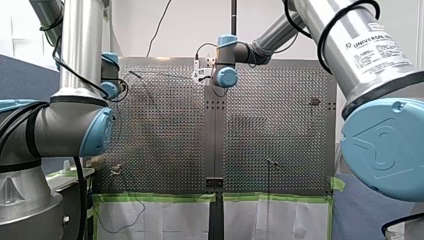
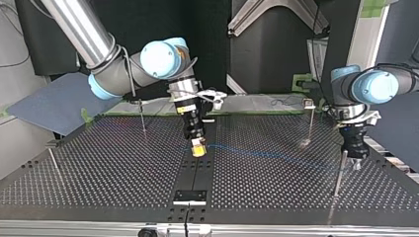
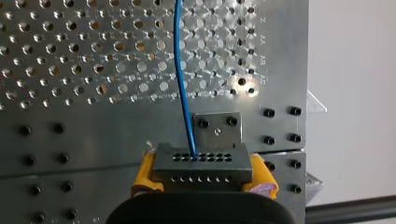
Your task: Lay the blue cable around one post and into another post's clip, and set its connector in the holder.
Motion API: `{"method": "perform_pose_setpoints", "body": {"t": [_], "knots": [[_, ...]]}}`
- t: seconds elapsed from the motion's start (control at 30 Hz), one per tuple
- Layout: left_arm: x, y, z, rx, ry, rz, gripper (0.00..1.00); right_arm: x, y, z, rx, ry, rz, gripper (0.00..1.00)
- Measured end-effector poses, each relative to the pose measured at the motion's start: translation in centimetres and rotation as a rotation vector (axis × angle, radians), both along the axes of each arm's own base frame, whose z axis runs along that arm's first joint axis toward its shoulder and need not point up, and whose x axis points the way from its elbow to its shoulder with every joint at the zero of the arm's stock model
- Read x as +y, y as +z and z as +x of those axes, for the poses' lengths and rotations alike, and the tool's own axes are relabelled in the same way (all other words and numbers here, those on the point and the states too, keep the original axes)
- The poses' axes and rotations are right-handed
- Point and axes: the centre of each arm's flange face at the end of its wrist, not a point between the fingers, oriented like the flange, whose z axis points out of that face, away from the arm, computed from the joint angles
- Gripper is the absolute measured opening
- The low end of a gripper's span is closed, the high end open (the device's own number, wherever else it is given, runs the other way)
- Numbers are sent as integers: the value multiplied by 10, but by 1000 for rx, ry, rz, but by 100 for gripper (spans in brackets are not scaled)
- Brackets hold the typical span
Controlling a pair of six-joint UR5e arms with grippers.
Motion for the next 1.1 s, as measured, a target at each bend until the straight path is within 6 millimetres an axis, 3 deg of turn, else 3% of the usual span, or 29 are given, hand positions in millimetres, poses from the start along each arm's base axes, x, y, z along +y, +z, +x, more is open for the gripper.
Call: {"method": "perform_pose_setpoints", "body": {"t": [0.4, 0.57, 0.8, 0.83, 0.87, 0.9, 0.97, 1.0, 1.03, 1.07, 1.1], "knots": [[-7, -5, 1, 8, -7, -4, 0, -20, -30, -24, -3, -42, 7, 0], [-10, -19, 5, 37, -6, 12, 0, -20, -47, -30, 8, -49, 20, 0], [-14, -21, 8, 41, 1, 74, 0, -16, -65, -36, 19, -52, 33, 0], [-15, -21, 8, 37, -3, 86, 8, -16, -67, -37, 21, -53, 35, 0], [-15, -20, 9, 35, -7, 95, 29, -16, -70, -39, 24, -55, 37, 0], [-16, -20, 9, 33, -11, 104, 29, -16, -72, -40, 28, -57, 40, 0], [-19, -20, 9, 35, -25, 117, 56, -17, -76, -43, 34, -60, 45, 0], [-20, -20, 9, 37, -31, 119, 56, -17, -78, -44, 37, -62, 47, 0], [-21, -21, 9, 42, -38, 117, 75, -17, -79, -45, 39, -64, 48, 0], [-22, -22, 8, 47, -44, 114, 87, -17, -81, -46, 40, -65, 49, 0], [-22, -22, 8, 52, -50, 110, 87, -17, -83, -48, 42, -66, 51, 0]]}}
